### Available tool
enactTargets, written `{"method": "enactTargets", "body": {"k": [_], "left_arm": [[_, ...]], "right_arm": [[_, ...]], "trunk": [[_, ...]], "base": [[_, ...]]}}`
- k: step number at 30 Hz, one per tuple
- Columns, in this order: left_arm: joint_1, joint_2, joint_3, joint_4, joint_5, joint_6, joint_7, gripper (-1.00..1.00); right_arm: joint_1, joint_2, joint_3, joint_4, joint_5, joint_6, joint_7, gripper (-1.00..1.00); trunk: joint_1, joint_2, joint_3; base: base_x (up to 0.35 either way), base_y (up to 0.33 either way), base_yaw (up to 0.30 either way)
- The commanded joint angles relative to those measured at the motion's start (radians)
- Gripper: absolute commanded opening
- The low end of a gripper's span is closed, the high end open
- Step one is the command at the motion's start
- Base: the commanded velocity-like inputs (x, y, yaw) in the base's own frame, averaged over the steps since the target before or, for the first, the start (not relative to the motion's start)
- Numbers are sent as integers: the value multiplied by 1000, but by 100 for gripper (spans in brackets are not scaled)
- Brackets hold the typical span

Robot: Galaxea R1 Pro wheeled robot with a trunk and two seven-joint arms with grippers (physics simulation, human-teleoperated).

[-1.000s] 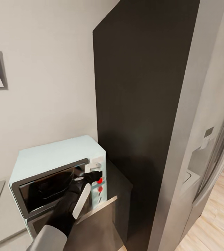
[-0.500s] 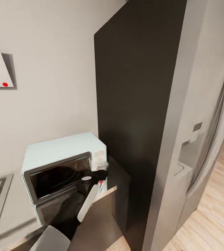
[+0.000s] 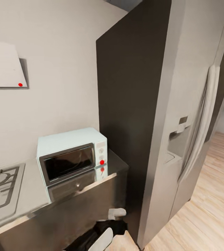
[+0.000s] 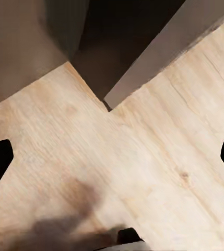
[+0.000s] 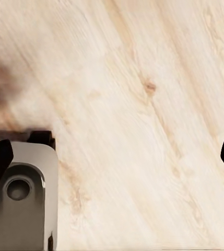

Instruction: In the kitchen, take the popcorn bag from the countertop, put it into the microwave, and heat it until the popcorn is cooked so the cooked popcorn ends up inside the bag.

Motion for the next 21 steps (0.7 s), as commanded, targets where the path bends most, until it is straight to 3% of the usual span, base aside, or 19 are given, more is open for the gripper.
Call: {"method": "enactTargets", "body": {"k": [1, 2, 3, 4, 6, 8, 10, 12, 17, 21], "left_arm": [[29, 0, -6, 83, 18, -54, 3, 100], [72, 0, -8, 210, 35, -136, -12, 100], [89, 0, -8, 262, 39, -161, -23, 100], [111, 0, -7, 375, 47, -194, -60, 100], [126, 0, -1, 607, 108, -232, -172, 100], [155, 10, 2, 689, 177, -264, -260, 100], [210, 55, 2, 718, 218, -298, -309, 100], [233, 75, 2, 725, 231, -349, -322, 100], [243, 82, 3, 728, 236, -378, -327, 100], [243, 82, 2, 728, 235, -382, -327, 100]], "right_arm": [[-1, 0, -8, 2, 11, 1, -2, 100], [-1, 0, -8, 2, 12, 1, -2, 100], [-1, 0, -8, 2, 12, 1, -2, 100], [-1, 0, -8, 2, 13, 0, -2, 100], [-1, 1, -8, 2, 13, 0, 0, 100], [-1, 1, -8, 2, 13, 0, 0, 100], [-1, 2, -8, 3, 13, -1, 0, 100], [-1, 2, -8, 3, 14, -2, 0, 100], [-1, 1, -8, 4, 15, -2, 0, 100], [-1, 1, -8, 3, 14, 10, -1, 100]], "trunk": [[0, -2, -1], [0, -2, -1], [0, -2, -1], [0, -2, -1], [0, -2, -1], [0, -2, -1], [0, -2, -1], [0, -2, -1], [0, -2, -1], [0, -2, -1]], "base": [[-348, 0, 0], [-348, 0, 0], [-348, 0, 0], [-348, 0, 0], [-348, 0, 0], [-348, 0, 0], [-348, 0, 0], [-348, 0, 0], [-329, 0, 0], [-52, 0, 32]]}}
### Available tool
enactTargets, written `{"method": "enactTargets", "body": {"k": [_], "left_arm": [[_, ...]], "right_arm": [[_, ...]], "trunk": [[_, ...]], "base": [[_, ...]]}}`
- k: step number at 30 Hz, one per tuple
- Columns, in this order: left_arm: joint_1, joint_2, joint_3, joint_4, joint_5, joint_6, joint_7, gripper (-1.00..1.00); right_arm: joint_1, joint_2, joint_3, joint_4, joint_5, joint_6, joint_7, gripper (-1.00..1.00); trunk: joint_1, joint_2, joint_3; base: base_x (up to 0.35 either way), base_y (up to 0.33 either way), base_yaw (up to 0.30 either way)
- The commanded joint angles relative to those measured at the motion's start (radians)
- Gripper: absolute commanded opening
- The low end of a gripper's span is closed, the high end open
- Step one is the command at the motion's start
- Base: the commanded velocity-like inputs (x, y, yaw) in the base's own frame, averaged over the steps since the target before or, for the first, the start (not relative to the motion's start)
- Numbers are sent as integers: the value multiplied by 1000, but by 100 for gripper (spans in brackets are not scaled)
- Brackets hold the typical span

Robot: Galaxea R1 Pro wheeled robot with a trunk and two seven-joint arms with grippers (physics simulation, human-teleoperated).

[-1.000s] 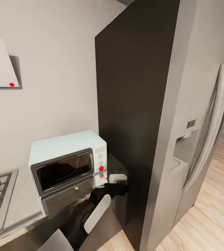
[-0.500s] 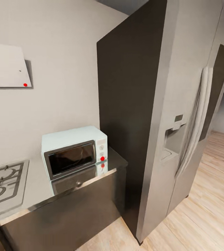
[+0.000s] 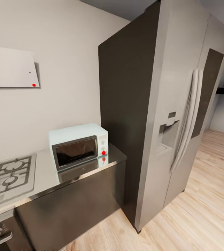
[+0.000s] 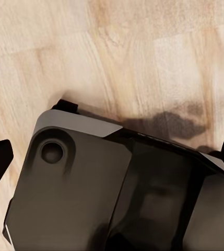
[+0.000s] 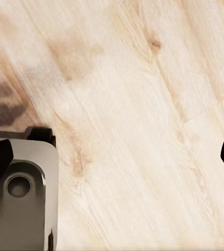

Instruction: In the kitchen, take the popcorn bag from the countertop, put it into the microwave, and heat it until the popcorn is cooked so the cooked popcorn ends up inside the bag.

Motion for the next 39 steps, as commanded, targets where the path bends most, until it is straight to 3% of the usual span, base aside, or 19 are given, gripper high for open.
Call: {"method": "enactTargets", "body": {"k": [1, 6, 10, 11, 13, 16, 24, 31, 39], "left_arm": [[0, 0, -8, 0, 7, -2, 4, 100], [0, 0, -8, 0, 8, -3, 4, 100], [0, 0, -8, 0, 8, -3, 4, 100], [0, 0, -8, 0, 8, -3, 4, 100], [0, 0, -8, 0, 8, -3, 4, 100], [0, 0, -8, 0, 8, -3, 4, 100], [0, 1, -7, 0, 12, -3, 3, 100], [0, 5, -6, 0, 71, -3, 1, 100], [0, 6, -7, 0, 79, -3, 1, 100]], "right_arm": [[-1, -2, -8, 2, 11, 2, -2, 100], [-1, -1, -8, 2, 12, -4, -1, 100], [-1, 0, -8, 2, 36, -10, 25, 100], [1, 0, -8, 2, 38, -11, 42, 100], [17, -3, -8, 2, 42, -25, 139, 100], [22, -9, -8, 2, 56, -35, 199, 100], [34, -1, -8, 2, 70, -35, 197, 100], [37, 0, -8, 2, 68, -36, 195, 100], [42, 0, -9, 2, 66, -36, 193, 100]], "trunk": [[0, -1, -1], [0, -1, -1], [0, -1, -1], [0, -1, -1], [0, -1, -1], [0, -1, -1], [0, -1, -1], [0, -1, -1], [0, -1, -1]], "base": [[-9, 0, 187], [-2, 0, 263], [0, 0, 293], [0, 0, 299], [0, 0, 299], [0, 0, 300], [0, 0, 300], [0, 0, 300], [0, 0, 300]]}}
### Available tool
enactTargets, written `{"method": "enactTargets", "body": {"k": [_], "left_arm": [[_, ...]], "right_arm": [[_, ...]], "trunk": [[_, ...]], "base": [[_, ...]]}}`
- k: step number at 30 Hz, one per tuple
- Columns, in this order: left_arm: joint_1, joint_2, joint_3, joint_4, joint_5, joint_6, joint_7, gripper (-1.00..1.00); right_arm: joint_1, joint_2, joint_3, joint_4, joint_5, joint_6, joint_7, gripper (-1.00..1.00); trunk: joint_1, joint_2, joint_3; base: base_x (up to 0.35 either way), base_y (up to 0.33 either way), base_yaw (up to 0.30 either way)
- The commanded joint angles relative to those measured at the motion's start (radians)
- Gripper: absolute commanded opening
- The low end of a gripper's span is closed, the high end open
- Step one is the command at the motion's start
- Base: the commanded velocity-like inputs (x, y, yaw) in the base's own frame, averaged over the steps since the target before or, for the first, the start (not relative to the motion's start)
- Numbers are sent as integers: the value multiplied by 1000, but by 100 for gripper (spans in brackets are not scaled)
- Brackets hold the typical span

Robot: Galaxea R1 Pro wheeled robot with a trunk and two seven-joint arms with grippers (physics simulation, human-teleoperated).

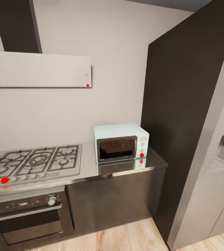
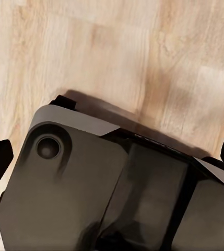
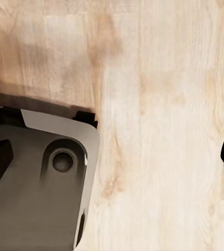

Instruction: In the kitchen, take the popcorn bag from the countertop, put it into the microwave, and heat it until the popcorn is cooked so the cooked popcorn ends up inside the bag.

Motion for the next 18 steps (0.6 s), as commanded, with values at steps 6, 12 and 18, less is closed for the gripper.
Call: {"method": "enactTargets", "body": {"k": [6, 12, 18], "left_arm": [[-1, 0, -8, 0, 7, -2, 4, 100], [-1, 0, -8, 0, 7, -2, 4, 100], [-1, 0, -8, 0, 7, -2, 4, 100]], "right_arm": [[-1, -1, -9, 2, 7, 1, -11, 100], [-1, -1, -9, 2, 7, 6, -12, 100], [-1, -1, -9, 2, 7, 7, -12, 100]], "trunk": [[0, -1, -1], [0, -1, -1], [0, -1, -1]], "base": [[0, 0, 300], [0, 0, 300], [0, 0, 266]]}}
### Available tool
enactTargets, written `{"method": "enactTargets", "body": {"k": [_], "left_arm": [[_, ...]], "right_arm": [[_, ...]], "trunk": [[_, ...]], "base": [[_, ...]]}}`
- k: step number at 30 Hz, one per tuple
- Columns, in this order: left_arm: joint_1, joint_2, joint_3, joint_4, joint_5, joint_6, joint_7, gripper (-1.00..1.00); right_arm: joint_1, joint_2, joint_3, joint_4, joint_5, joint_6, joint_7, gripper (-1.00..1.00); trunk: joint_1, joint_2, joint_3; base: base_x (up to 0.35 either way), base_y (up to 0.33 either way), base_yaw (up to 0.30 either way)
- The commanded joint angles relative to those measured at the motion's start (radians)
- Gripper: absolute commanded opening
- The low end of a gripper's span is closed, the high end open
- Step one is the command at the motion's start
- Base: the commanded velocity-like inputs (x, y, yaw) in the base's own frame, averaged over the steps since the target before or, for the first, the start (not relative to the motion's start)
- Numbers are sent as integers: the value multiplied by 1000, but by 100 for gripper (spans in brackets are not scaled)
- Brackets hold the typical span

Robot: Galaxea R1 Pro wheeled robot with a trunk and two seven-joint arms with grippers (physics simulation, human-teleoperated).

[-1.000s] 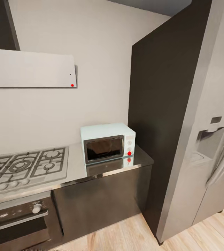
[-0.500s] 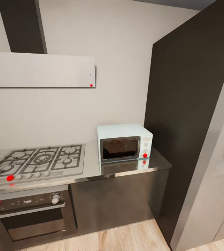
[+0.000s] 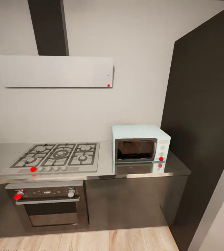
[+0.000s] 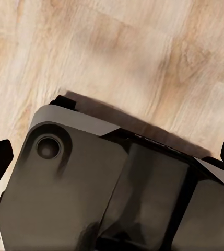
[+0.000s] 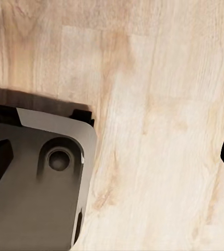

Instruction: In the kitchen, take the popcorn bag from the countertop, put it into the microwave, and heat it until the popcorn is cooked so the cooked popcorn ends up inside the bag.

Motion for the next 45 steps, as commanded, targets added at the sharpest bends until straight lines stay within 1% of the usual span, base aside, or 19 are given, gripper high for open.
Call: {"method": "enactTargets", "body": {"k": [1, 5, 8, 25, 28, 35, 45], "left_arm": [[-1, 0, -8, 0, 7, -2, 4, 100], [-1, -2, -8, 0, 7, -2, 4, 100], [-1, -3, -8, 0, 7, -2, 4, 100], [-1, -2, -8, 0, 8, -2, 4, 100], [-1, -2, -8, 0, 8, -2, 4, 100], [-1, -2, -8, 0, 8, -2, 4, 100], [-1, -2, -8, 0, 6, -2, 4, 100]], "right_arm": [[-1, -1, -9, 2, 7, 1, 2, 100], [-1, -2, -10, 1, 6, 2, 2, 100], [-1, -2, -10, 1, 7, -2, 2, 100], [-1, -9, -10, 1, 7, -3, 3, 100], [-1, -12, -10, 1, 7, -2, 2, 100], [-1, -12, -11, 1, 7, -5, -1, 100], [-1, -5, -10, 1, 7, -10, -1, 100]], "trunk": [[0, -1, -1], [0, -1, -1], [0, -1, -1], [0, -1, -1], [0, -1, -1], [0, -1, -1], [0, -1, -1]], "base": [[0, 0, 99], [0, -7, 31], [0, -183, 2], [0, -279, 1], [0, -281, 172], [0, -50, 217], [0, -1, 12]]}}
